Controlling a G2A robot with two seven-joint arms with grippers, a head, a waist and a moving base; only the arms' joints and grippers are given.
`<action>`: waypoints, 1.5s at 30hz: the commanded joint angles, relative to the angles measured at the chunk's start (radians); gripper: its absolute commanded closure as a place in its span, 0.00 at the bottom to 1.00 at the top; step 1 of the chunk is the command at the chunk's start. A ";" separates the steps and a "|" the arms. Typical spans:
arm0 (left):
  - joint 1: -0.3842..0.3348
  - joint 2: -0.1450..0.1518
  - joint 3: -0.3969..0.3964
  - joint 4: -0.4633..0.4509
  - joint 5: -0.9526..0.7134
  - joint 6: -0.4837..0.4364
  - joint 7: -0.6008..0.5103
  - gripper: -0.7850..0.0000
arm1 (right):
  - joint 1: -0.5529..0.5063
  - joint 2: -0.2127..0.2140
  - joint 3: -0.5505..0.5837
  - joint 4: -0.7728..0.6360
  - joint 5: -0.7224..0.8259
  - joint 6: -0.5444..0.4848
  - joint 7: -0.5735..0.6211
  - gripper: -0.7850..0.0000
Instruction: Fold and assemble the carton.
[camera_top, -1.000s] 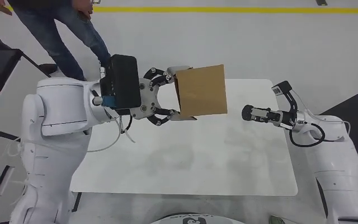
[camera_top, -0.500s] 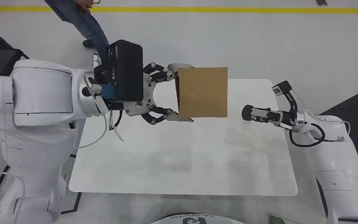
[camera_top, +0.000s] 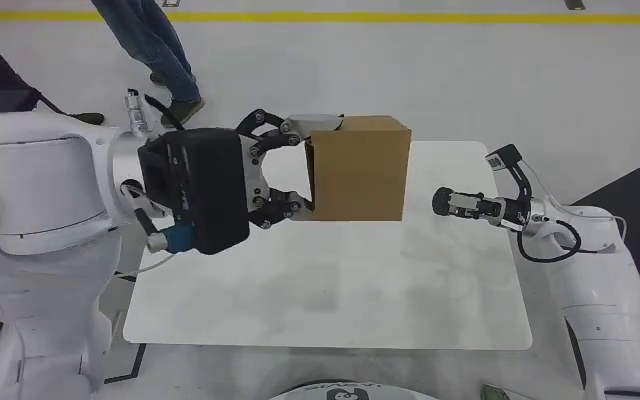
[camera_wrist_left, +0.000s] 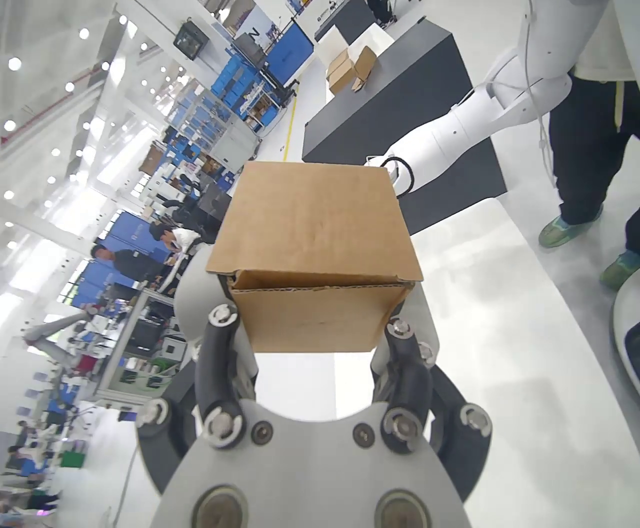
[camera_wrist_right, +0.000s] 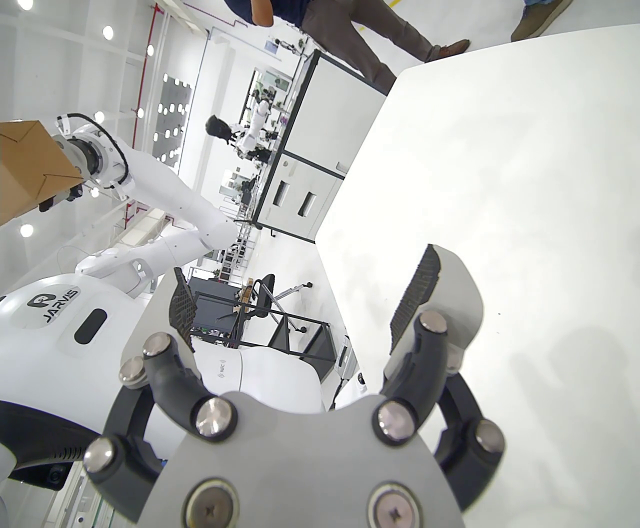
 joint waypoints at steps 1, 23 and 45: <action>-0.004 0.003 0.009 -0.031 0.122 0.000 0.070 1.00 | 0.000 0.000 0.000 0.000 0.000 0.000 0.000 0.00; -0.116 0.052 0.153 -0.084 0.895 0.000 0.568 1.00 | 0.000 0.000 0.000 0.000 0.000 0.000 0.000 0.00; -0.049 0.105 0.182 -0.084 1.653 0.271 1.017 1.00 | 0.000 0.000 0.000 0.000 0.000 0.000 0.000 0.00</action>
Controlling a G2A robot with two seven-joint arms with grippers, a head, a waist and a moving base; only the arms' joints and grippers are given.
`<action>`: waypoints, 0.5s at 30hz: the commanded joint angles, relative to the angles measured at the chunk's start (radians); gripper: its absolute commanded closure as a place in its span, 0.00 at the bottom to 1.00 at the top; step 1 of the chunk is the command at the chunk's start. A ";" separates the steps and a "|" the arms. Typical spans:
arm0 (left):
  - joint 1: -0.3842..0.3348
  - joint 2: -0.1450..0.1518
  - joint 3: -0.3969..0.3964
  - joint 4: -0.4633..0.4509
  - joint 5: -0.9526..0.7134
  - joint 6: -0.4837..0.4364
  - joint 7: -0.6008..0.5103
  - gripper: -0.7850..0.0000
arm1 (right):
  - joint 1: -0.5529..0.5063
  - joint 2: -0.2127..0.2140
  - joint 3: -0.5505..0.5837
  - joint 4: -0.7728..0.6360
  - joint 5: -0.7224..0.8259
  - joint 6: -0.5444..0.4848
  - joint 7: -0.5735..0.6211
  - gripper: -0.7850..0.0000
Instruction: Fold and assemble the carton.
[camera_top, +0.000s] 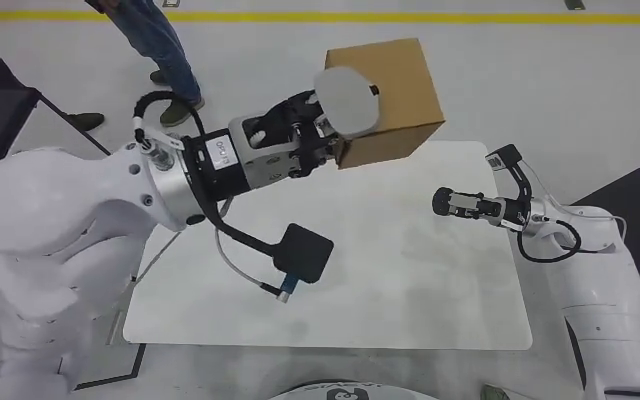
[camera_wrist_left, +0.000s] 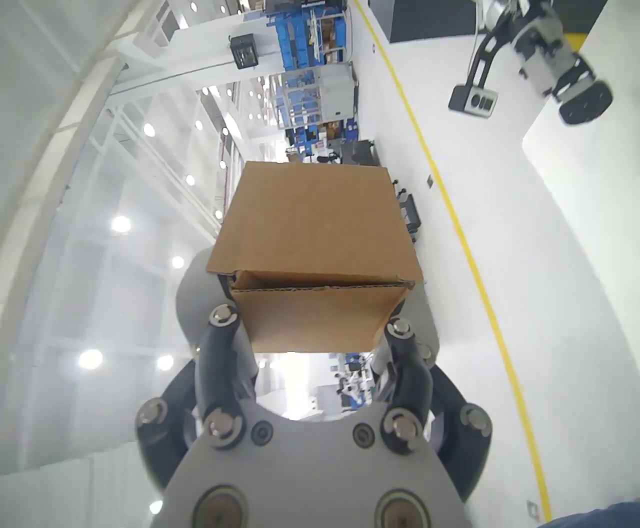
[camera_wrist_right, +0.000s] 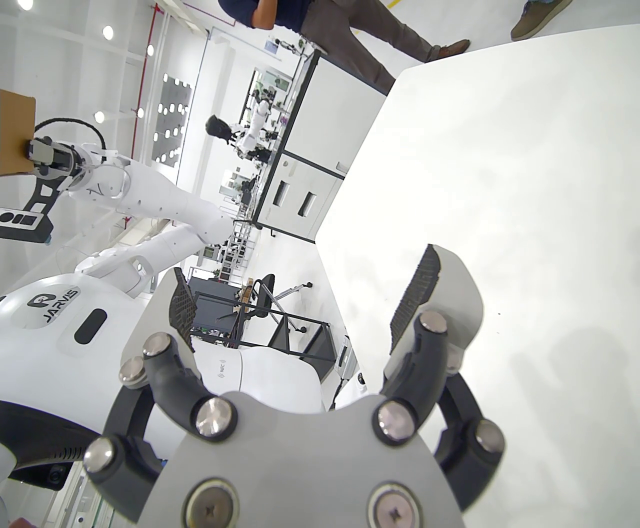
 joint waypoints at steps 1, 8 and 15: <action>0.013 0.008 0.000 0.000 0.108 0.057 0.056 1.00 | 0.000 0.000 0.000 0.000 0.000 0.000 0.000 0.00; 0.071 0.029 -0.028 0.000 0.248 0.156 0.178 1.00 | 0.000 0.000 0.000 0.000 0.000 0.000 0.000 0.00; 0.121 0.036 -0.079 0.000 0.219 0.208 0.201 1.00 | 0.000 0.000 0.000 0.000 0.000 0.000 0.000 0.00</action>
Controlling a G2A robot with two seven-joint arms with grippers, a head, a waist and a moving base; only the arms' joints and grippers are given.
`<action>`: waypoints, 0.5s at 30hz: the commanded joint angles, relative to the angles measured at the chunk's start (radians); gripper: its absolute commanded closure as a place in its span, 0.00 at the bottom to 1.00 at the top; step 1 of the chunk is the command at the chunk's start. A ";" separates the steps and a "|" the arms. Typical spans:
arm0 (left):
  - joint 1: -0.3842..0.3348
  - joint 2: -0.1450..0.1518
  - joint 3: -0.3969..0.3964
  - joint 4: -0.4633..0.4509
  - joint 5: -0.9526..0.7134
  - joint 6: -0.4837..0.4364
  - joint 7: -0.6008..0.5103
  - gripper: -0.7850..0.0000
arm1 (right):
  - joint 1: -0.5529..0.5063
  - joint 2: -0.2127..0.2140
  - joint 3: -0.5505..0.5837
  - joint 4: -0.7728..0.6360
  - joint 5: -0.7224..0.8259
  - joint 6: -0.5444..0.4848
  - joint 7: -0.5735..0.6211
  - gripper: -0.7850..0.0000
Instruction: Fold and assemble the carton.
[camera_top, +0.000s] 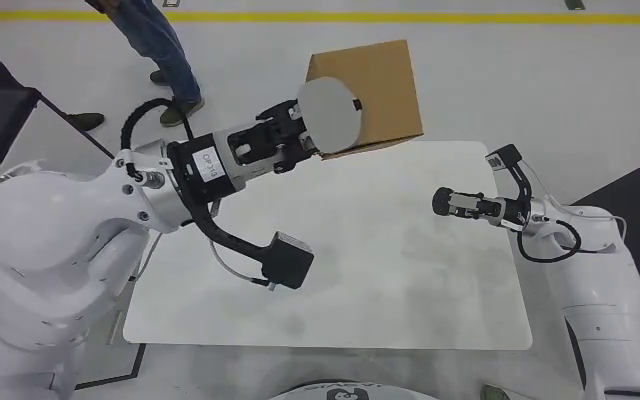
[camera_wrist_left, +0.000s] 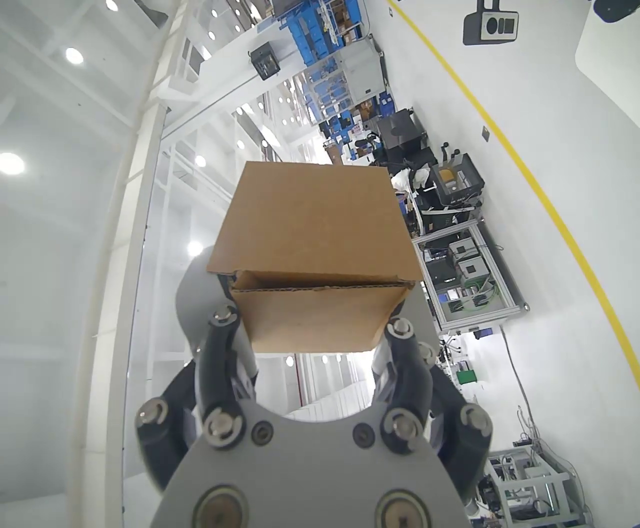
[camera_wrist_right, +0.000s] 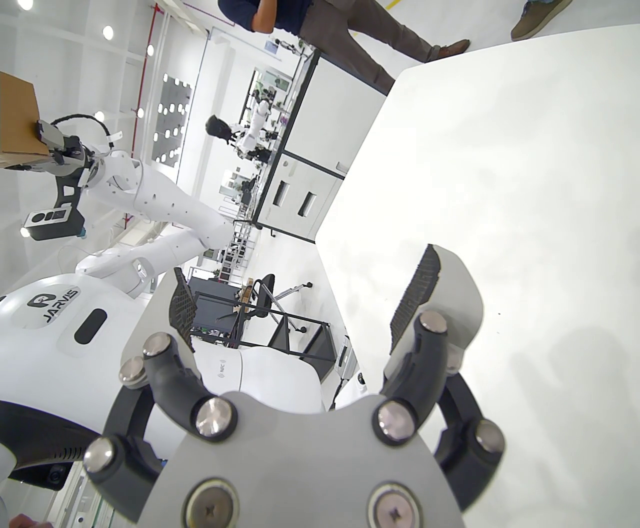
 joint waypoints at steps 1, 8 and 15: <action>0.016 0.001 -0.017 0.000 -0.032 0.005 0.004 1.00 | 0.000 0.000 0.000 0.000 0.000 0.000 0.000 0.00; 0.064 -0.002 -0.066 0.058 -0.326 -0.119 -0.002 1.00 | 0.000 0.000 0.000 0.000 0.000 0.000 0.000 0.00; 0.051 -0.008 -0.071 0.091 -0.582 -0.279 -0.082 1.00 | 0.000 0.000 0.000 0.000 0.000 0.000 0.000 0.00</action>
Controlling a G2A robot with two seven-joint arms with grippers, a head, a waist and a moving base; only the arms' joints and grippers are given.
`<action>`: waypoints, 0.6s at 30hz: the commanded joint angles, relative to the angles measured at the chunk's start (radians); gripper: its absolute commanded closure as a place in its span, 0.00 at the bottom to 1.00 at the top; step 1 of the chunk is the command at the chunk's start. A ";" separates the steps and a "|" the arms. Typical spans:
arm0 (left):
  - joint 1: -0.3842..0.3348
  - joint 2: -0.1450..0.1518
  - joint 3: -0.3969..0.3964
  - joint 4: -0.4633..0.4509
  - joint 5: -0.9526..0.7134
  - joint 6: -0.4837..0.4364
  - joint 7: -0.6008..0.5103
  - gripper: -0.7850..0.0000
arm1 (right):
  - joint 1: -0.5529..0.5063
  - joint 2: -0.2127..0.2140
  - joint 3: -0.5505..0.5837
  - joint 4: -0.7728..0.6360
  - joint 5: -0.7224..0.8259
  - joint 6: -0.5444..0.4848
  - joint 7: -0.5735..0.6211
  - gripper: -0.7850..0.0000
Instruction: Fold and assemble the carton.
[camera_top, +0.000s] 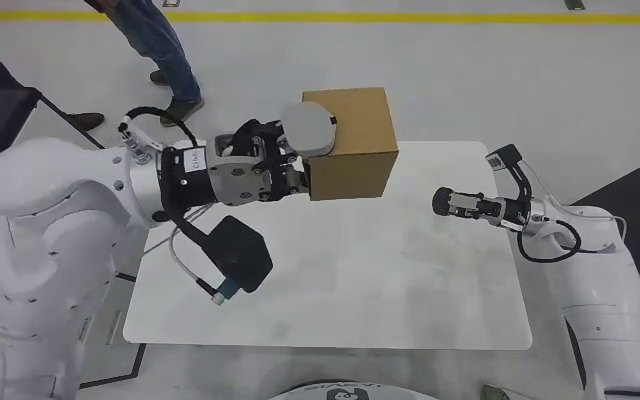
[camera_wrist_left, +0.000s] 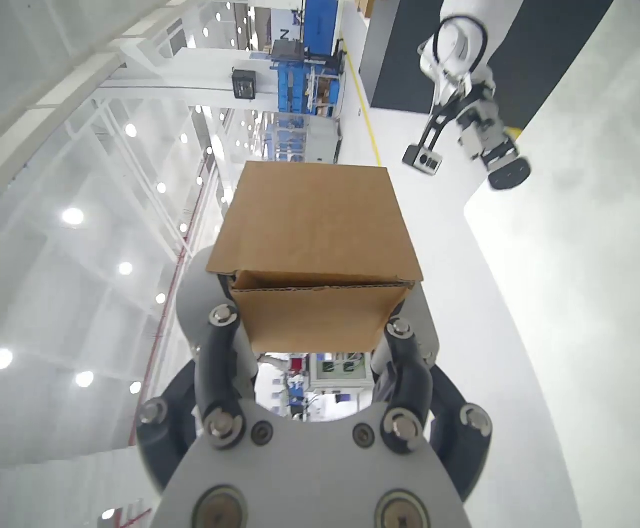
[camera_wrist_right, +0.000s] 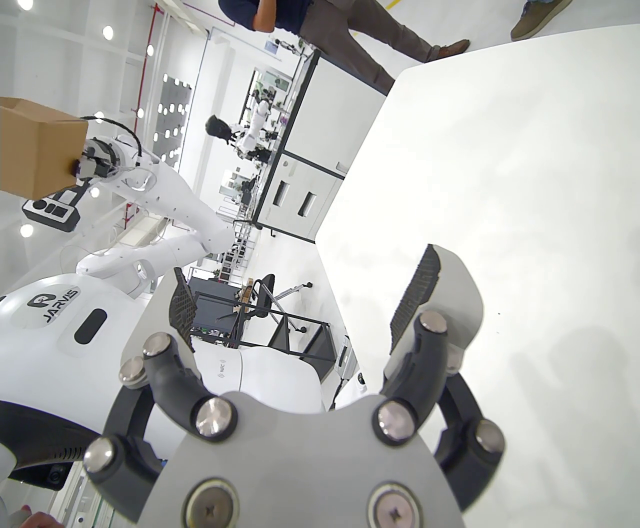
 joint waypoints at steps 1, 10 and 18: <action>0.000 0.000 0.000 -0.001 -0.009 0.001 -0.003 1.00 | 0.000 0.000 0.000 0.000 0.000 0.000 0.000 0.00; 0.057 -0.013 -0.023 0.072 -0.366 0.024 -0.158 1.00 | 0.000 0.000 0.000 0.000 0.000 0.000 0.000 0.00; 0.010 -0.012 0.051 0.093 -0.913 -0.051 -0.625 1.00 | 0.000 0.000 0.000 0.000 0.000 0.000 0.000 0.00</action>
